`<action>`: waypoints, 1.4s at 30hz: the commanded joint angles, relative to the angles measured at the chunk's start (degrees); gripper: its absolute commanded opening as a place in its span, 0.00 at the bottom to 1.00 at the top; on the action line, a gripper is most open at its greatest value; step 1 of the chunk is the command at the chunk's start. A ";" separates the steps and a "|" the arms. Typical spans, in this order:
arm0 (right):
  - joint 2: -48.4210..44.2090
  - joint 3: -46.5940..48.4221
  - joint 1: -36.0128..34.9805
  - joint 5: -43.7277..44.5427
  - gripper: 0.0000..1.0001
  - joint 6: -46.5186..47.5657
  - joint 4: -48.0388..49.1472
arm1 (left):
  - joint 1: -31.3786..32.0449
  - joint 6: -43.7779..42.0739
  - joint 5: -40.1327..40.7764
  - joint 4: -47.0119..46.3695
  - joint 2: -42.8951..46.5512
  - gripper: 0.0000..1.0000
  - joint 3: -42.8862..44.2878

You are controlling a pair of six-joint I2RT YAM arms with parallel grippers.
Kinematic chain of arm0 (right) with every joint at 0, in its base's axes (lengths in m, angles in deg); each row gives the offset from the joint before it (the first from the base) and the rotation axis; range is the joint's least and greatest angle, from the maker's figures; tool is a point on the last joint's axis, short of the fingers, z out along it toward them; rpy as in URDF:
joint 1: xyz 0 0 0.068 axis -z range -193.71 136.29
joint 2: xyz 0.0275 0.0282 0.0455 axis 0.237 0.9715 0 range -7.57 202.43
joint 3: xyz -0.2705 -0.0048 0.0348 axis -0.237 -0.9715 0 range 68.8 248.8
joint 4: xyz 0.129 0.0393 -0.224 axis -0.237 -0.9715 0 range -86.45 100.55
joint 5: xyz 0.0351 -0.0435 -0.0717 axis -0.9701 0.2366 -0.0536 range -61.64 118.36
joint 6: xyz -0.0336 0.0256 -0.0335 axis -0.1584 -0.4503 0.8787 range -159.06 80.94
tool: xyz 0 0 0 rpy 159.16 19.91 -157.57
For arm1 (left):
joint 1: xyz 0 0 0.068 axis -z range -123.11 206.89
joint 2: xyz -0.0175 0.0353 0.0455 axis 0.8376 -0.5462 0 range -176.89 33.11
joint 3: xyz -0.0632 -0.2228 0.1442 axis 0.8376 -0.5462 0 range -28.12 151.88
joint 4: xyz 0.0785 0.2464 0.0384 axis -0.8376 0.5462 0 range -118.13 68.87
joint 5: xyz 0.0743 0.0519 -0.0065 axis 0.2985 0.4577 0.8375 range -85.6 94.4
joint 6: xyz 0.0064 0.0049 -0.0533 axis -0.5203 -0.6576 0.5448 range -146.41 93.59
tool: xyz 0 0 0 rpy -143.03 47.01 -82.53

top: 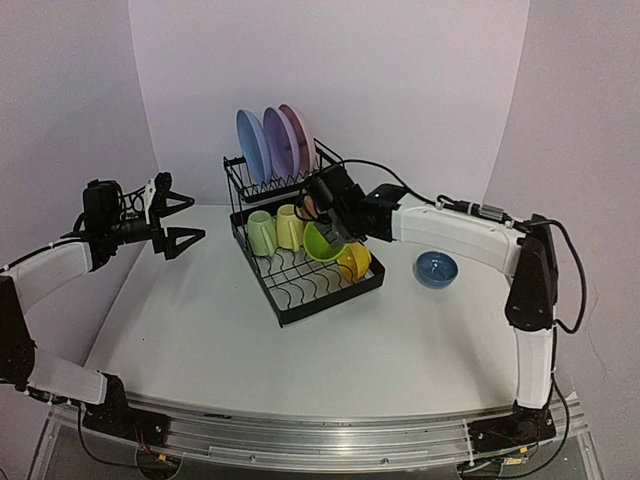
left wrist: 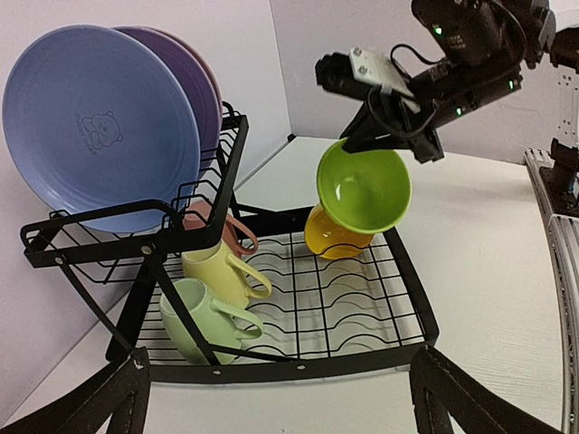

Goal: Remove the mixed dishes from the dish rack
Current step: Pick up the bowl from the dish rack, then place the bowl at the center of the board.

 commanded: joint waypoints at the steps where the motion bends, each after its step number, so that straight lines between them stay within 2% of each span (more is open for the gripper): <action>1: -9.76 -3.90 4.18 -10.73 0.00 -19.34 -2.26 | -0.40 -0.61 -0.04 -1.86 0.62 1.00 0.33; 7: -18.31 -11.16 14.10 -25.89 0.00 -37.86 -4.65 | -0.46 -0.61 -0.11 -1.73 0.79 1.00 0.14; 13: -24.94 -20.40 26.93 -33.01 0.00 -48.14 -7.11 | -0.48 -0.53 -0.17 -1.60 1.11 1.00 -0.25; 17: -26.64 -27.46 35.59 -34.54 0.00 -50.58 -6.99 | -0.57 -0.26 -0.38 -1.39 1.33 1.00 -0.26; 21: -25.23 -30.55 41.55 -34.91 0.00 -50.79 -6.41 | -0.66 0.45 -0.54 -0.91 1.43 1.00 -0.13; 28: -21.38 -34.70 44.90 -37.42 0.00 -49.59 0.38 | -0.75 5.46 -0.40 -0.74 1.41 1.00 -1.14; 42: -13.14 -32.27 44.94 -36.47 0.00 -45.39 3.92 | -0.75 8.49 1.59 -1.09 0.19 1.00 -0.68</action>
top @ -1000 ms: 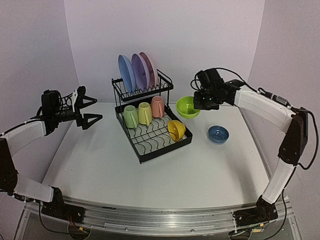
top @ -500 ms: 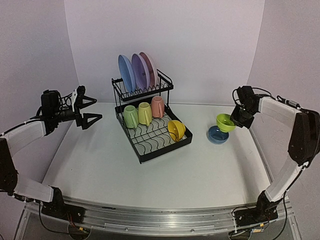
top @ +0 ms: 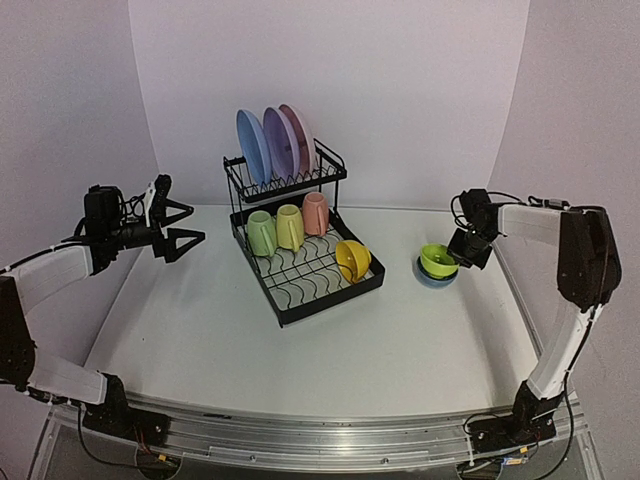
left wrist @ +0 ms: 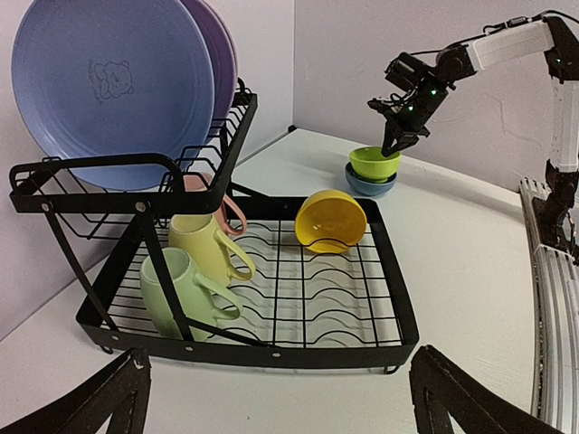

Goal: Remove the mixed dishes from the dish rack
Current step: Place the bowl at the center of the board.

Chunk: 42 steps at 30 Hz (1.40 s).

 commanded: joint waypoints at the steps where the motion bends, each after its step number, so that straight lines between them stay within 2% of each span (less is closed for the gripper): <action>1: 1.33 2.41 0.03 0.39 0.00 2.01 2.96 | -0.34 1.25 0.65 -1.21 -0.04 1.00 1.33; 11: 3.00 0.61 0.03 0.28 0.00 4.86 8.43 | -0.37 1.21 0.79 -1.53 -0.38 1.00 1.52; 24: 3.54 -1.11 0.05 0.28 0.00 9.01 9.33 | -0.42 1.21 0.79 -1.62 -0.59 1.00 1.51; 26: 3.55 -1.49 0.01 0.06 0.05 9.70 9.52 | -0.42 1.19 0.78 -1.72 -0.77 1.00 1.61; 29: 3.41 -1.92 0.05 -0.83 0.33 11.02 9.58 | -0.42 1.36 0.75 -1.87 -1.00 1.00 1.69; 31: 3.08 -2.36 0.01 -1.30 0.41 11.46 9.55 | -0.44 1.37 0.73 -1.93 -1.04 1.00 1.68; 33: 2.67 -2.65 0.02 -1.28 0.45 11.74 9.53 | -0.45 1.38 0.72 -1.94 -0.99 1.00 1.66; 42: -0.09 -1.13 -0.42 -2.48 0.54 13.33 8.74 | -0.51 1.62 0.44 -2.05 -1.20 1.00 1.69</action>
